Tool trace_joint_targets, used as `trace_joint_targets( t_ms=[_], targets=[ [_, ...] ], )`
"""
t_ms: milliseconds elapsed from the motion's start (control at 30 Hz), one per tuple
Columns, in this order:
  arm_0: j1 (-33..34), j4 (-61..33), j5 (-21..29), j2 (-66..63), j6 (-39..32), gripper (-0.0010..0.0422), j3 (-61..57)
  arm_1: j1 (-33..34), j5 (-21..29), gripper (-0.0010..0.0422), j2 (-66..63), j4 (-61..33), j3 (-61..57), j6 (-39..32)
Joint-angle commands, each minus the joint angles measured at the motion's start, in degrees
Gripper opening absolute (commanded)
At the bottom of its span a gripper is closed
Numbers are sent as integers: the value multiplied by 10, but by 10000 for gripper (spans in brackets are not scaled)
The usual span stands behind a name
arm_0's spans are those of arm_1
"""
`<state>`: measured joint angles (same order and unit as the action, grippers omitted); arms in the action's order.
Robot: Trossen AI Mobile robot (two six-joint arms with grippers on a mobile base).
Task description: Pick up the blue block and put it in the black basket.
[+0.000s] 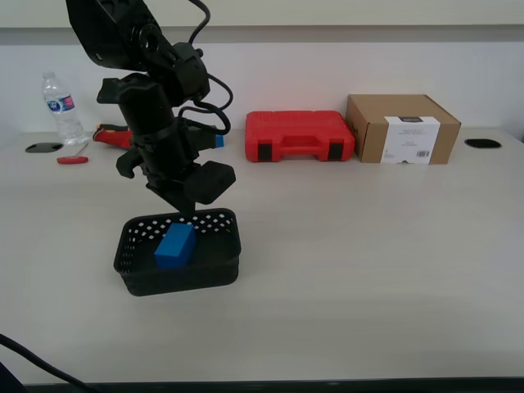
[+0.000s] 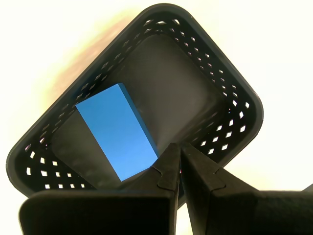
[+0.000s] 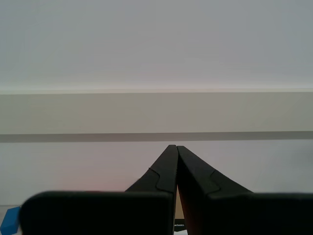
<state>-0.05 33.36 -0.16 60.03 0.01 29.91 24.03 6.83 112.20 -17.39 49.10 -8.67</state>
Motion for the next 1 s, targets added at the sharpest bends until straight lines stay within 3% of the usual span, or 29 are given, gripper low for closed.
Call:
trace_joint_targets(
  t_ms=[33, 1000],
  targets=[
    [0, 2, 0, 0, 0, 0, 1, 1, 2, -2, 0, 1, 0, 0],
    [0, 2, 0, 0, 0, 0, 1, 1, 2, 0, 0, 12, 0, 2]
  ],
)
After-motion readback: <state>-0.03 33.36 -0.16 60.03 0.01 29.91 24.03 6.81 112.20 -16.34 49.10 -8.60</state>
